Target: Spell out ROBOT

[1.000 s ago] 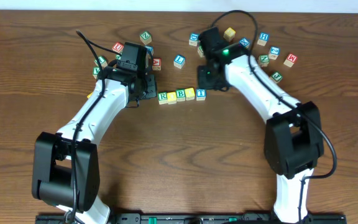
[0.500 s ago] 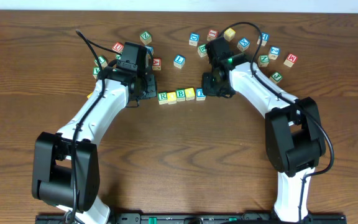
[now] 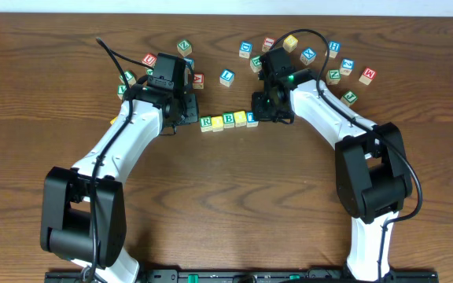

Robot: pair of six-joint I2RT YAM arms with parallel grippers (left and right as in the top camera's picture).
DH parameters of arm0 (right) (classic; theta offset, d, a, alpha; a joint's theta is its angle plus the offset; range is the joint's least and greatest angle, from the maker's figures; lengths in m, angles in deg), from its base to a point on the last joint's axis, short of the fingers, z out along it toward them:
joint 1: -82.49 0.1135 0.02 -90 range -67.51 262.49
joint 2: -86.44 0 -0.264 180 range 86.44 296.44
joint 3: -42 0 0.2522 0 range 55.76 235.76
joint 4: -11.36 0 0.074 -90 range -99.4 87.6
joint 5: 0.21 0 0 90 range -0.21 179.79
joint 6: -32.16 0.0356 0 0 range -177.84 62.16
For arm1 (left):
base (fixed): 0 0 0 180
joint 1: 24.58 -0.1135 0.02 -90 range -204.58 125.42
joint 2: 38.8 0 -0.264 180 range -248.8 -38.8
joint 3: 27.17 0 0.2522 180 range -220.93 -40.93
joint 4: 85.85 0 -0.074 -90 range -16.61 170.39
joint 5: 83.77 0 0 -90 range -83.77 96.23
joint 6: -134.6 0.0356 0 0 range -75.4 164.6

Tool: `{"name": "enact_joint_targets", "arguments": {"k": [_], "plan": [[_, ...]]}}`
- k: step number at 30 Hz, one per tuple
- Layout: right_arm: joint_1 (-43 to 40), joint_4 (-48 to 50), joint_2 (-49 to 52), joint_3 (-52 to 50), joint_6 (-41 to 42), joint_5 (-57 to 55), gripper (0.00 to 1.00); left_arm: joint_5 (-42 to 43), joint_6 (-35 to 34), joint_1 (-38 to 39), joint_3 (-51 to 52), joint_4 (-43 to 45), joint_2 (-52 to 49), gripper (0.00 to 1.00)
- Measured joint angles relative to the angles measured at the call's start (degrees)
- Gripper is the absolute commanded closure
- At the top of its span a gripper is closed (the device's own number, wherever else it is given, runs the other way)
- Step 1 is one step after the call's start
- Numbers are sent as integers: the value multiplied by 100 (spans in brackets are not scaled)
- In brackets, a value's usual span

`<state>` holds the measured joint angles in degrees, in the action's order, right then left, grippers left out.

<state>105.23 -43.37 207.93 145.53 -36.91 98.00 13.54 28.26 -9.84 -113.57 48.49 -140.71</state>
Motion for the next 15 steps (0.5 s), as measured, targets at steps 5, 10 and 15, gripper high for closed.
{"name": "enact_joint_targets", "arguments": {"k": [5, 10, 15], "plan": [[0, 13, 0, 0, -66, 35, 92, 0, -186, 0, 0, 0, 0, 92], [2, 28, 0, 0, -146, 96, 91, 0, -345, 0, 0, 0, 0, 92], [9, 35, 0, 0, -208, 114, 90, -15, -616, 0, 0, -35, 0, 92]]}}
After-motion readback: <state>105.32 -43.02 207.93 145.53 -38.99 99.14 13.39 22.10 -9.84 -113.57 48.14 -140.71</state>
